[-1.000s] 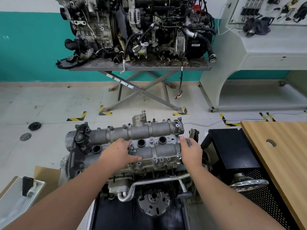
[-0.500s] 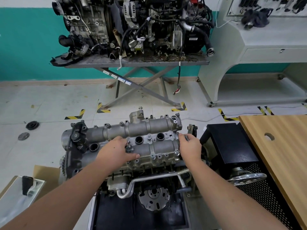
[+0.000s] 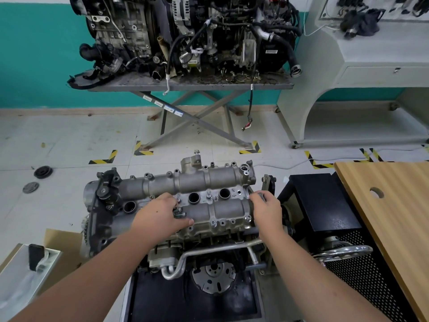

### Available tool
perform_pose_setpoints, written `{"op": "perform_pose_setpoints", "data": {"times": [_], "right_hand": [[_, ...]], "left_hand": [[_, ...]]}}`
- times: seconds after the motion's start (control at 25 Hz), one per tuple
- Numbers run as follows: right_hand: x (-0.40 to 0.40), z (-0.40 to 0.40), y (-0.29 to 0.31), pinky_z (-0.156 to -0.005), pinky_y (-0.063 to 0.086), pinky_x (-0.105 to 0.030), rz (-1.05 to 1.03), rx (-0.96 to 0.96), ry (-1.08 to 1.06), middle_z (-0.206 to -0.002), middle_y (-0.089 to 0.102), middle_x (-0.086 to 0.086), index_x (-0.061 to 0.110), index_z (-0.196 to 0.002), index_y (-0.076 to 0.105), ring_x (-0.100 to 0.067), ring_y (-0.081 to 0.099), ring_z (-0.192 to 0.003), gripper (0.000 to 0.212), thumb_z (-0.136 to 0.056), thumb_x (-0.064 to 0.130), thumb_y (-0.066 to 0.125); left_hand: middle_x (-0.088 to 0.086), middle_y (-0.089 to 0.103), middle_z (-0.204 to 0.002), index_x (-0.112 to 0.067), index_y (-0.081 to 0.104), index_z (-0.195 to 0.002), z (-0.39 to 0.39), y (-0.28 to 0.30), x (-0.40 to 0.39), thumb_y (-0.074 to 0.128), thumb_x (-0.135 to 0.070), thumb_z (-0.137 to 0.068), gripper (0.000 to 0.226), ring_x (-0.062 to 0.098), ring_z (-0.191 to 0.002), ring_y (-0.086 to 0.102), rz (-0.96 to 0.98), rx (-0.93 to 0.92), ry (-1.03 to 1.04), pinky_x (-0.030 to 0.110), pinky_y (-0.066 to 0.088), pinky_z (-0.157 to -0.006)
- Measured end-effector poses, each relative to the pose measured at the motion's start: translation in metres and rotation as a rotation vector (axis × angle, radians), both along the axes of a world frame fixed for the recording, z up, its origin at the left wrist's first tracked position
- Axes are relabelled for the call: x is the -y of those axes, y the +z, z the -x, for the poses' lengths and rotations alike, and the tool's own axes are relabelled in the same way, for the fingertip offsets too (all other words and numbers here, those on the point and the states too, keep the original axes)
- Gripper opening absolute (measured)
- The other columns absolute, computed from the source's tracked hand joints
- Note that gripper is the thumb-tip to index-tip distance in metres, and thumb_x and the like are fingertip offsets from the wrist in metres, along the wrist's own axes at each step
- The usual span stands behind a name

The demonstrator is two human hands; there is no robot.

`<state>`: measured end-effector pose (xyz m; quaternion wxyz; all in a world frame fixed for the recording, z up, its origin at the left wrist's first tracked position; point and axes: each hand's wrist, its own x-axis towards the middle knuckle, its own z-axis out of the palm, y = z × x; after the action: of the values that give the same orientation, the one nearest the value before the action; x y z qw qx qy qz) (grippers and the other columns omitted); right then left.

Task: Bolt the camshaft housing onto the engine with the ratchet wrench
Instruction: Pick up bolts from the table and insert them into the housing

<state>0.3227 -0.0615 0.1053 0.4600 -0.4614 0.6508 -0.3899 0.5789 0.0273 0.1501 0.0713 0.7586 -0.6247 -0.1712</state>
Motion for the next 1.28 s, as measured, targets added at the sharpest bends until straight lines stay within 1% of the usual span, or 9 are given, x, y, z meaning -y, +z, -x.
{"op": "perform_pose_setpoints", "data": {"times": [0.28,0.44,0.52,0.64,0.72,0.88,1.12,1.2,1.28], "right_hand": [[0.004,-0.004,0.004,-0.06,0.042,-0.032,0.036,-0.079,0.031,-0.064,0.054,0.002,0.012,-0.078,0.061,-0.019,0.052,-0.067,0.017,-0.092,0.021,0.057],[-0.013,0.01,0.021,-0.093,0.048,-0.039,-0.01,-0.233,0.086,-0.117,0.052,0.0,0.015,-0.119,0.054,-0.021,0.055,-0.107,0.045,-0.095,0.053,0.055],[-0.035,0.022,0.028,-0.083,0.049,-0.031,0.11,-0.371,0.079,-0.11,0.054,0.005,0.021,-0.107,0.056,-0.015,0.057,-0.097,0.041,-0.09,0.058,0.059],[-0.053,0.025,0.04,-0.056,0.048,-0.023,-0.134,-0.176,0.314,-0.082,0.07,-0.001,0.019,-0.09,0.065,-0.011,0.067,-0.069,0.031,-0.089,0.051,0.066],[-0.05,0.022,0.048,-0.056,0.047,-0.023,-0.124,-0.164,0.352,-0.078,0.07,0.001,0.02,-0.089,0.067,-0.011,0.068,-0.065,0.017,-0.091,0.036,0.07],[-0.03,0.02,0.069,-0.06,0.038,-0.021,0.226,-0.797,0.718,-0.067,0.059,0.01,0.024,-0.077,0.065,-0.01,0.06,-0.07,0.02,-0.096,0.03,0.061],[-0.022,0.003,0.079,-0.062,0.049,-0.031,0.266,-1.486,0.975,-0.07,0.047,0.0,0.018,-0.093,0.06,-0.023,0.059,-0.068,0.04,-0.107,0.044,0.033],[-0.021,0.0,0.088,-0.053,0.045,-0.03,0.258,-1.477,0.986,-0.065,0.048,0.002,0.017,-0.081,0.056,-0.018,0.054,-0.059,0.054,-0.103,0.058,0.03],[-0.017,0.0,0.096,-0.053,0.044,-0.031,0.196,-1.352,1.038,-0.069,0.052,0.002,0.016,-0.083,0.057,-0.018,0.053,-0.062,0.045,-0.1,0.056,0.042]], "left_hand": [[-0.014,0.046,-0.1,-0.021,0.057,-0.094,0.001,-0.001,0.004,0.066,-0.07,-0.075,0.053,0.006,-0.083,0.052,-0.019,0.002,0.035,0.027,0.041,-0.062],[-0.014,0.047,-0.094,-0.024,0.056,-0.086,0.001,0.001,0.005,0.068,-0.07,-0.073,0.05,0.003,-0.079,0.051,-0.035,0.0,0.039,0.028,0.043,-0.061],[-0.015,0.045,-0.092,-0.025,0.056,-0.087,0.001,0.003,0.007,0.068,-0.072,-0.072,0.051,0.001,-0.077,0.049,-0.051,0.006,0.04,0.026,0.04,-0.057],[-0.014,0.045,-0.088,-0.025,0.051,-0.083,0.001,0.006,0.007,0.068,-0.071,-0.072,0.05,0.002,-0.073,0.049,-0.076,0.026,0.028,0.025,0.037,-0.053],[-0.012,0.047,-0.086,-0.026,0.048,-0.08,0.001,0.004,0.007,0.068,-0.07,-0.072,0.049,0.002,-0.071,0.049,-0.072,0.032,0.018,0.026,0.036,-0.052],[-0.007,0.05,-0.082,-0.023,0.048,-0.077,-0.001,0.003,0.007,0.07,-0.07,-0.069,0.052,0.006,-0.069,0.051,-0.069,0.007,0.042,0.028,0.035,-0.051],[-0.005,0.053,-0.069,-0.02,0.055,-0.079,-0.002,0.002,0.007,0.072,-0.069,-0.066,0.054,0.011,-0.06,0.053,-0.071,-0.028,0.047,0.027,0.038,-0.05],[-0.006,0.053,-0.068,-0.02,0.055,-0.078,-0.002,0.002,0.007,0.072,-0.069,-0.067,0.053,0.01,-0.059,0.053,-0.063,-0.023,0.042,0.027,0.037,-0.049],[-0.006,0.053,-0.067,-0.02,0.055,-0.077,-0.002,0.002,0.008,0.072,-0.069,-0.067,0.052,0.01,-0.058,0.053,-0.057,-0.016,0.041,0.027,0.037,-0.049]]}}
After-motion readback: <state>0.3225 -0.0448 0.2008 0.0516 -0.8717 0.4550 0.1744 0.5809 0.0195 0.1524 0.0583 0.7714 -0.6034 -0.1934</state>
